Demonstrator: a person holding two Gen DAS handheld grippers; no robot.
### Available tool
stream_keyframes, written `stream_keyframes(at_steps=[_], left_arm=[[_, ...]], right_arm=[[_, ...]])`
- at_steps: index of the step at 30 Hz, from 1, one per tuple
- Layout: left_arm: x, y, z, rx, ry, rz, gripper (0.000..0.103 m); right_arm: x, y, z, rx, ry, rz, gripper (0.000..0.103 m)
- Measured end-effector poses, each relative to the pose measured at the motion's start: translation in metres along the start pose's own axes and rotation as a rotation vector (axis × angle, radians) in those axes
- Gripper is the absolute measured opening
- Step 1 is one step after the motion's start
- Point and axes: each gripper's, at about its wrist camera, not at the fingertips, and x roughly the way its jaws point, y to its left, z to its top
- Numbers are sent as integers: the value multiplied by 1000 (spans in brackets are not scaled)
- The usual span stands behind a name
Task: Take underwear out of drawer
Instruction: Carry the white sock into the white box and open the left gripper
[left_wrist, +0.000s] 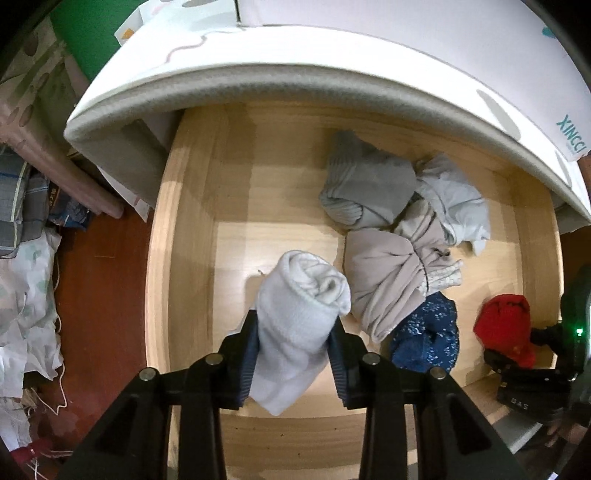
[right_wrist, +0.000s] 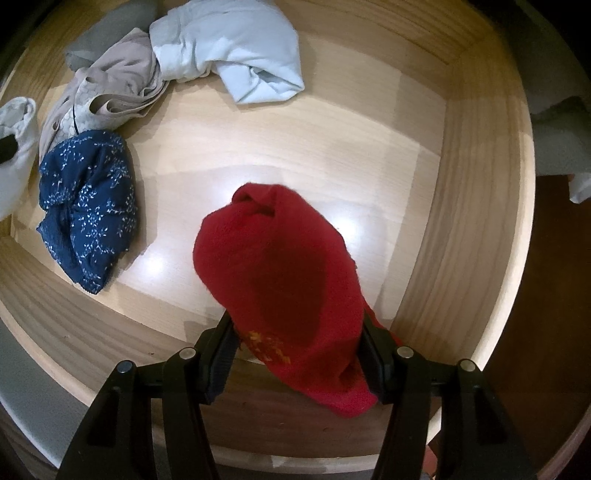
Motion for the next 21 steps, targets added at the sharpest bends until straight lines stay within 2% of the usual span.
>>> stream_keyframes(at_steps=[10,17,21], left_arm=[[-34,9,-3,-3,-35,-22,35],[-97,15,0,24,-136,-29,35],[-152,15,7,63,-224,-35,35]], right_arm=[[2,9,-4,12,-23,-2,56],[0,10,-14,15,-33,-3,56],[1,11,-17,14,-34,-3,56]])
